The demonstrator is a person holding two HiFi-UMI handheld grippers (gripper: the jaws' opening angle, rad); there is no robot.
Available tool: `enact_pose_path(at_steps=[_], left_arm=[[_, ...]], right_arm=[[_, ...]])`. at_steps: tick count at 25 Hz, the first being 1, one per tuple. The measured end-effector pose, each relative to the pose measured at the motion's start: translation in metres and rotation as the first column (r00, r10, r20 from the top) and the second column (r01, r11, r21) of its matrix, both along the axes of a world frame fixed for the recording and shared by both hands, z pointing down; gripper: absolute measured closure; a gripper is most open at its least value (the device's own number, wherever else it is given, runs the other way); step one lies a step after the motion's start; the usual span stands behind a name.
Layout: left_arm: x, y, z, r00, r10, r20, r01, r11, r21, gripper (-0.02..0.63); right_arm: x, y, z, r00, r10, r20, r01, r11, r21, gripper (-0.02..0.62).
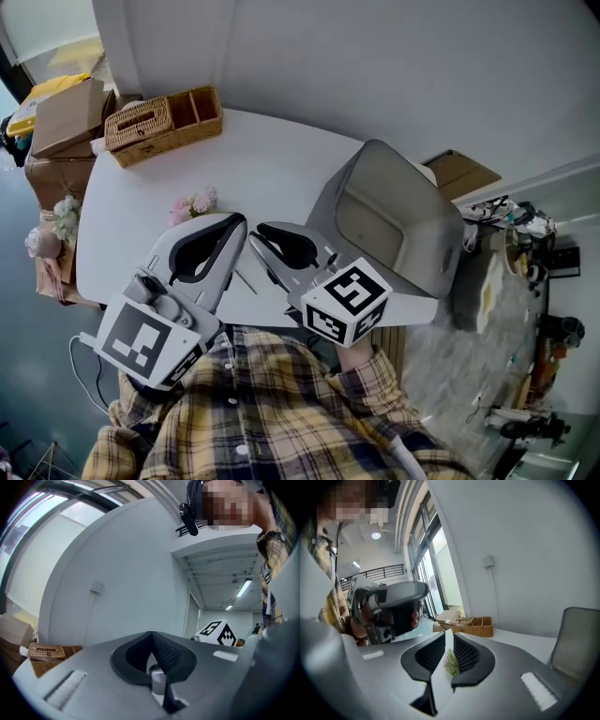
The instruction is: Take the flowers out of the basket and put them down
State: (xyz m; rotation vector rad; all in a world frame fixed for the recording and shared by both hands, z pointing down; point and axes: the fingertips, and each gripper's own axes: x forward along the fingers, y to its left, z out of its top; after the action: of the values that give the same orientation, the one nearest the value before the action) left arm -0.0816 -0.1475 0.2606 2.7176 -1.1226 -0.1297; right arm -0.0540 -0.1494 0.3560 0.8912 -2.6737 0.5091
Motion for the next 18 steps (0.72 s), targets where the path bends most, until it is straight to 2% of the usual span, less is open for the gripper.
enact_pose_path(at_steps=[8,18], left_arm=[[0.049,0.001,-0.001,0.998,0.067,0.002,-0.067,0.998,0.011,0.594],[0.087,0.002,0.0,0.992,0.121,0.016,-0.122,0.993,0.012,0.594]], right_arm=[[0.056,0.004,-0.061,0.99,0.097,0.099,-0.108,0.987,0.116,0.562],[0.101,0.008,-0.091,0.975,0.173,0.137,-0.198,0.96,0.199,0.589]])
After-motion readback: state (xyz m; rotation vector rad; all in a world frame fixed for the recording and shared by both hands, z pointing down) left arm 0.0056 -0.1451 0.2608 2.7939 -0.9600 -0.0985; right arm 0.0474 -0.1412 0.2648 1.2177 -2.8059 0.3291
